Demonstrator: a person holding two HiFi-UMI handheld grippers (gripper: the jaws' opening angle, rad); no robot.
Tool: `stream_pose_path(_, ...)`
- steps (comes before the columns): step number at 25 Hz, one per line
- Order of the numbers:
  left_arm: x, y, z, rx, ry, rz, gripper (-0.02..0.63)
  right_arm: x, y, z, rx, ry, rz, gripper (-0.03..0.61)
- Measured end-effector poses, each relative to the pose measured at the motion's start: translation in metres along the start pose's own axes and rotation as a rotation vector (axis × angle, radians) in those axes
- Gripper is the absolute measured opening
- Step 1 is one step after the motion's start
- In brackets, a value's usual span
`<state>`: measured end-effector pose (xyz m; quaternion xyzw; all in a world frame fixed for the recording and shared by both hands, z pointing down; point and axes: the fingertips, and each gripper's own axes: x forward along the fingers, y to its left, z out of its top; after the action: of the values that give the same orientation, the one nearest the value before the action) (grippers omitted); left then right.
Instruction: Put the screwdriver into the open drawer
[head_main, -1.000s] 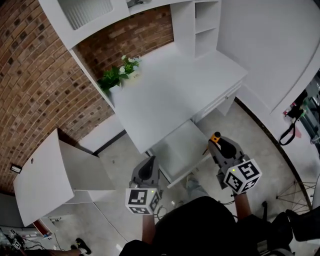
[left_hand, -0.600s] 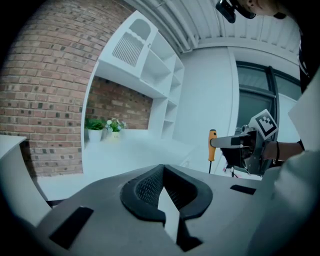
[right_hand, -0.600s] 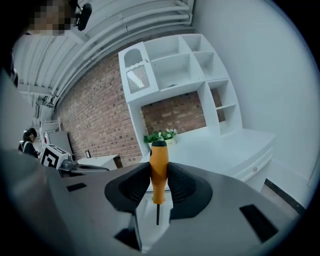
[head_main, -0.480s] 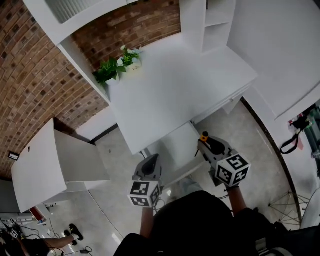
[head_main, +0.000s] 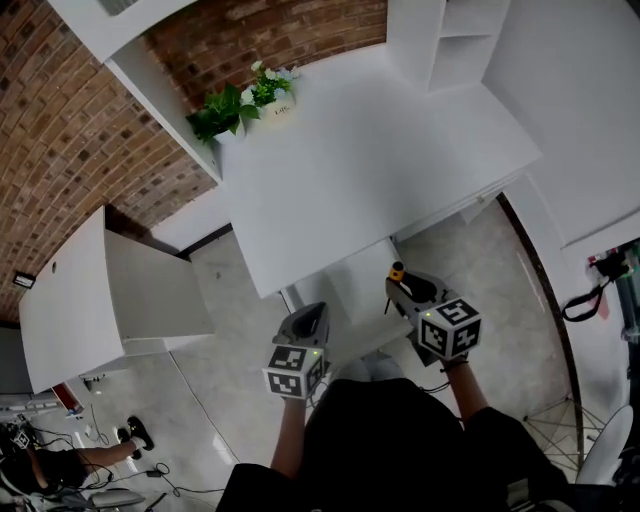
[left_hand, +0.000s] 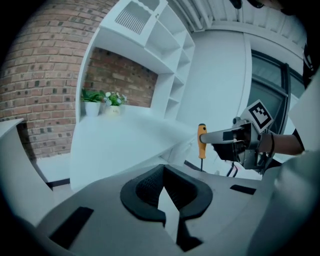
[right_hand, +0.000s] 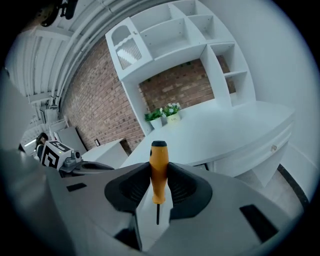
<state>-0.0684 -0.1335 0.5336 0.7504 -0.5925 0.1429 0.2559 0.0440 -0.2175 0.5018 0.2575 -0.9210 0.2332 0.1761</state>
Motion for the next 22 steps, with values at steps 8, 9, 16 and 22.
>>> stream_pose_path(8, 0.037, 0.022, -0.031, -0.042, 0.113, -0.018, 0.008, 0.054, -0.02, -0.041, 0.04, 0.167, 0.019, 0.11)
stream_pose_path(9, 0.04, 0.022, -0.035, -0.046, 0.128, -0.028, 0.008, 0.059, -0.024, -0.047, 0.051, 0.187, 0.017, 0.11)
stream_pose_path(16, 0.068, 0.019, -0.062, -0.065, 0.219, -0.097, 0.009, 0.092, -0.042, -0.092, 0.109, 0.335, 0.003, 0.11)
stream_pose_path(22, 0.093, 0.02, -0.084, -0.069, 0.268, -0.118, 0.008, 0.115, -0.053, -0.124, 0.118, 0.435, 0.001, 0.11)
